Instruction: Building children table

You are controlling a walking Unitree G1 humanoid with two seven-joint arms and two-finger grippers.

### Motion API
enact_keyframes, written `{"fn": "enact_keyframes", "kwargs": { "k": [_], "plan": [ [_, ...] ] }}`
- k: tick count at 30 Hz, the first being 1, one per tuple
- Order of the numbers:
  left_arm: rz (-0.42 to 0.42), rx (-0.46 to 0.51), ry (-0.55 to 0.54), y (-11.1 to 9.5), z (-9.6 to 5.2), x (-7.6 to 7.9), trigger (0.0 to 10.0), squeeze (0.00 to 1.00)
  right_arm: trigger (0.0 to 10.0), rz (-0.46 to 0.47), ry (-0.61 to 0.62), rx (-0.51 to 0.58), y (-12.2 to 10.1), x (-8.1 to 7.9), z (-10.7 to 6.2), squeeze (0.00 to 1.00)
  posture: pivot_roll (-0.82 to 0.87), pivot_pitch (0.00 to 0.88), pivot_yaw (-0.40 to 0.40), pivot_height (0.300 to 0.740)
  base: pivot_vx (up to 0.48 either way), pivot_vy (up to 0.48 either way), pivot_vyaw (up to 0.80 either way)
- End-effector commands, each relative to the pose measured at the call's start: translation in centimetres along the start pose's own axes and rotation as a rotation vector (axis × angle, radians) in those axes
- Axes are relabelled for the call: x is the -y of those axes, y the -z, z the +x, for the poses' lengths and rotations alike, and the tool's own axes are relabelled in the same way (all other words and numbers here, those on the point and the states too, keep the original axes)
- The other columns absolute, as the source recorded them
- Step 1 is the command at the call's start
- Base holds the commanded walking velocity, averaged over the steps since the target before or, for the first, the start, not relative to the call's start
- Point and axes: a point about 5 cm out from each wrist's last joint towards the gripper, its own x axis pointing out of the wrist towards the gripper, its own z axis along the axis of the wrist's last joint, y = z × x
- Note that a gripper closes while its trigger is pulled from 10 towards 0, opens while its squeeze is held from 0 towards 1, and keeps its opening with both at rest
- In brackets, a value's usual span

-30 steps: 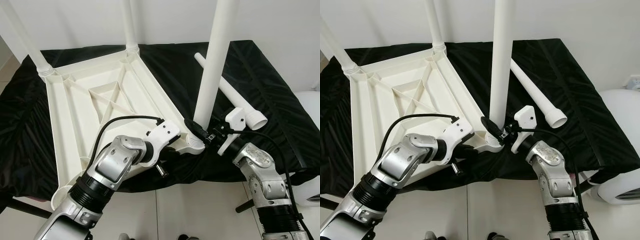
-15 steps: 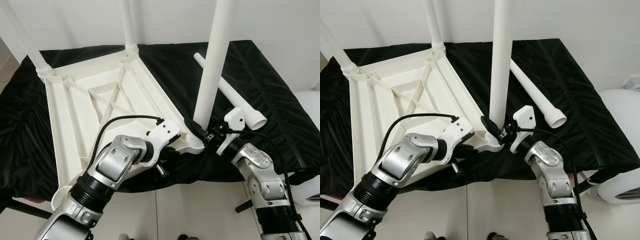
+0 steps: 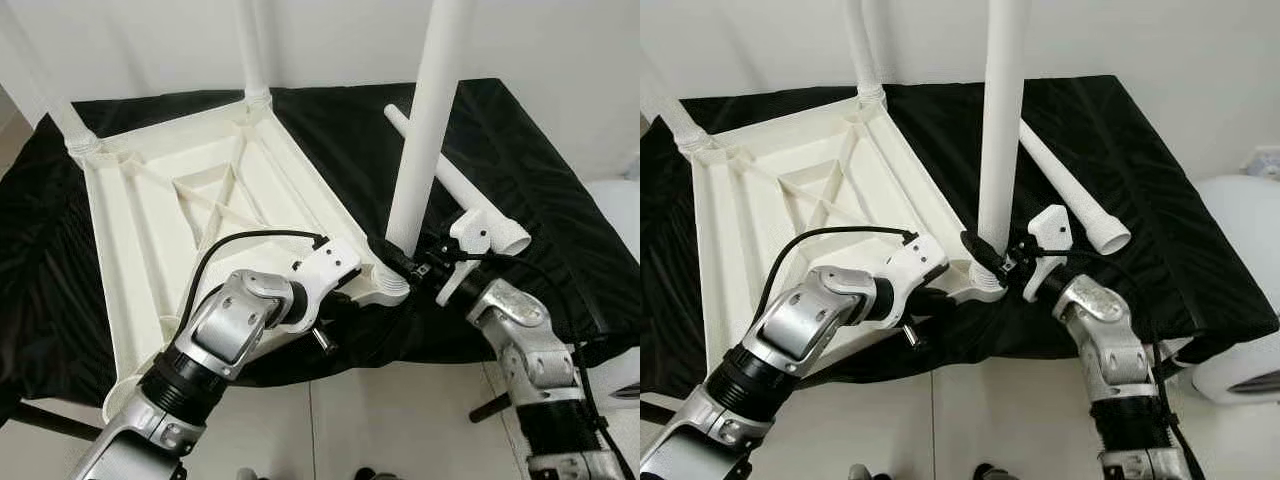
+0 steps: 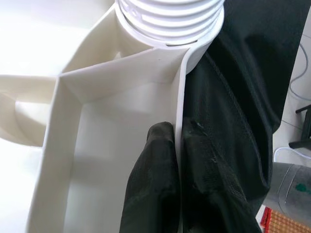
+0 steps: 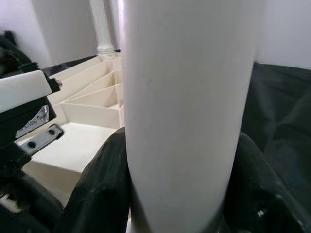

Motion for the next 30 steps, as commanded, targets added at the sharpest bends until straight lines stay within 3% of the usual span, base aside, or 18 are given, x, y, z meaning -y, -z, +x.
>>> {"fn": "enact_keyframes", "kwargs": {
  "k": [1, 12, 16, 22, 30],
  "plan": [
    [0.008, 0.004, -0.091, -0.2, -0.3, -0.6, 10.0, 0.0, 10.0, 0.089, -0.247, -0.011, 1.1, -2.6, 1.1, 0.0, -0.06, 0.174, 0.055, 0.74, 0.0, 0.0, 0.0],
    [0.005, -0.005, -0.096, 0.0, -0.6, -0.7, 10.0, 0.0, 10.0, 0.044, -0.427, -0.074, 1.3, -1.0, 1.5, 0.0, -0.03, 0.184, 0.06, 0.74, 0.0, 0.0, 0.0],
    [0.004, -0.007, -0.097, 0.1, -0.7, -0.8, 10.0, 0.0, 10.0, 0.065, -0.444, -0.061, 1.1, -0.6, 1.7, 0.0, -0.02, 0.186, 0.064, 0.74, 0.0, 0.0, 0.0],
    [0.008, -0.018, -0.095, 0.3, -1.0, -0.8, 10.0, 0.0, 10.0, 0.103, -0.641, -0.108, 0.7, 0.0, 0.8, 0.0, 0.0, 0.185, 0.077, 0.74, 0.0, 0.0, 0.0],
    [0.003, -0.029, -0.104, 0.6, -1.4, -0.8, 10.0, 0.0, 10.0, 0.137, -0.75, -0.098, -0.7, 1.0, 0.1, 0.0, 0.01, 0.188, 0.078, 0.74, 0.0, 0.0, 0.0]
  ]
}}
